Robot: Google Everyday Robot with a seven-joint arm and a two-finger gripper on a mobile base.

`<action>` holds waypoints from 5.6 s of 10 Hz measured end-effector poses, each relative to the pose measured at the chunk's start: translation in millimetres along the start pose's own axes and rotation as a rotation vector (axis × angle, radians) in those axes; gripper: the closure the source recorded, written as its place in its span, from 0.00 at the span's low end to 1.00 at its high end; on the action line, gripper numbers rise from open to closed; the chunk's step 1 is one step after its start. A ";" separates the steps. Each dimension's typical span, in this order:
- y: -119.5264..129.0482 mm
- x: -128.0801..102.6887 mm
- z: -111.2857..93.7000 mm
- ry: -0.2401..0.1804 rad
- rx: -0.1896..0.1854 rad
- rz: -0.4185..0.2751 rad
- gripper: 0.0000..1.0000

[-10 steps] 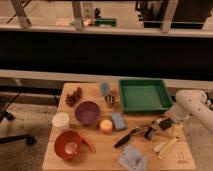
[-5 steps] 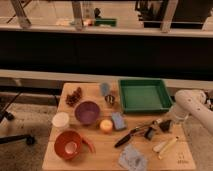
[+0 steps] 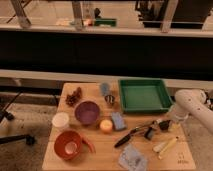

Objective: Place eraser in paper cup

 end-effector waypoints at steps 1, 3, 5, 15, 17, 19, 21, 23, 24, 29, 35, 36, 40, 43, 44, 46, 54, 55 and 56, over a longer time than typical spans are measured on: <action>-0.2 -0.8 -3.8 -0.001 0.004 -0.001 1.00; 1.3 -2.3 -12.8 0.002 0.008 -0.005 1.00; 1.9 -5.8 -24.3 0.005 0.018 -0.013 1.00; 12.8 -66.1 -103.7 -0.011 0.091 -0.168 1.00; 18.0 -85.5 -104.6 -0.019 0.090 -0.221 1.00; 21.5 -113.5 -103.1 -0.029 0.083 -0.283 1.00; 26.4 -143.0 -101.0 -0.039 0.073 -0.352 1.00; 31.3 -164.8 -100.7 -0.054 0.067 -0.402 1.00; 33.5 -181.0 -101.4 -0.066 0.065 -0.435 1.00; 47.0 -226.4 -107.5 -0.109 0.060 -0.539 1.00; 66.7 -280.9 -109.5 -0.169 0.062 -0.646 1.00; 66.6 -287.4 -109.3 -0.181 0.066 -0.656 1.00; 57.6 -309.3 -113.8 -0.254 0.094 -0.666 1.00; 52.1 -322.0 -121.2 -0.300 0.108 -0.674 1.00; 52.1 -327.0 -123.8 -0.319 0.106 -0.684 1.00; 53.5 -343.1 -126.3 -0.346 0.098 -0.719 1.00; 76.5 -390.8 -124.1 -0.424 0.090 -0.843 1.00; 76.1 -392.4 -122.5 -0.428 0.091 -0.847 1.00; 75.8 -396.2 -121.6 -0.435 0.091 -0.856 1.00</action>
